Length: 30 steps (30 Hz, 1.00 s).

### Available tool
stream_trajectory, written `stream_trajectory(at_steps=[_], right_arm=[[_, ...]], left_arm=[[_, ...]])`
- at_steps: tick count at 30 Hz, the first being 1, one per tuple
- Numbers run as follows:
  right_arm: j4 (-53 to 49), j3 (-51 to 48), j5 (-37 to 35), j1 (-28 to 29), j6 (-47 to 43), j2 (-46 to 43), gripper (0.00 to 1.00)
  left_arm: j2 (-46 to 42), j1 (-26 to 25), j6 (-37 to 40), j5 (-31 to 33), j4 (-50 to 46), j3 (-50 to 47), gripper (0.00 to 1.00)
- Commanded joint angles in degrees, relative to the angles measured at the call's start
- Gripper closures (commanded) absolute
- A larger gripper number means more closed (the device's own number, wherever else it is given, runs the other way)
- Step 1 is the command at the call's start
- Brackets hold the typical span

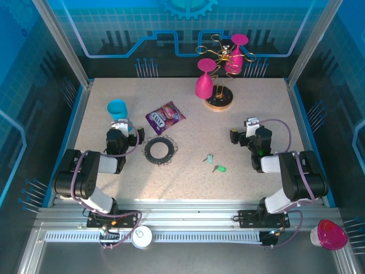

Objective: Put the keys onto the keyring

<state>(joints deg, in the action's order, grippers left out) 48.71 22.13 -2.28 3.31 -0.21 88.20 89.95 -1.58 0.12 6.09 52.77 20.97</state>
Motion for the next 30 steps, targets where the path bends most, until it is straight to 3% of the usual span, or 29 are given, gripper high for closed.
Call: stream_trajectory(at_steps=[1,9,15,21,26,30], right_arm=[[1.54,0.99,0.98,-0.32,-0.35,0.04,0.0],[0.8,1.09,5.17,-0.62,-1.71,-0.97,0.0],[-17.39,7.08,5.93,-0.36,-1.84,-11.15,0.0],[-37.69,15.52,5.16,-2.75,18.76,-15.72,0.0],[-44.7,16.43,9.67,-2.71,25.29,-18.94,0.07],[-48.9,16.4,11.95,-0.6,27.9,-20.65,0.17]], left_arm=[[-0.91,0.96,0.15,-1.69,-0.37,1.26,0.01],[-2.57,1.15,0.34,-2.12,0.2,0.42,0.01],[-15.85,1.15,-0.78,0.38,-10.41,0.23,0.01],[-30.73,1.15,-5.59,-2.96,-27.62,2.78,0.01],[-38.8,1.06,-10.91,-7.68,-42.4,6.48,0.01],[-39.46,-0.2,-17.64,-9.96,-50.97,10.18,0.04]])
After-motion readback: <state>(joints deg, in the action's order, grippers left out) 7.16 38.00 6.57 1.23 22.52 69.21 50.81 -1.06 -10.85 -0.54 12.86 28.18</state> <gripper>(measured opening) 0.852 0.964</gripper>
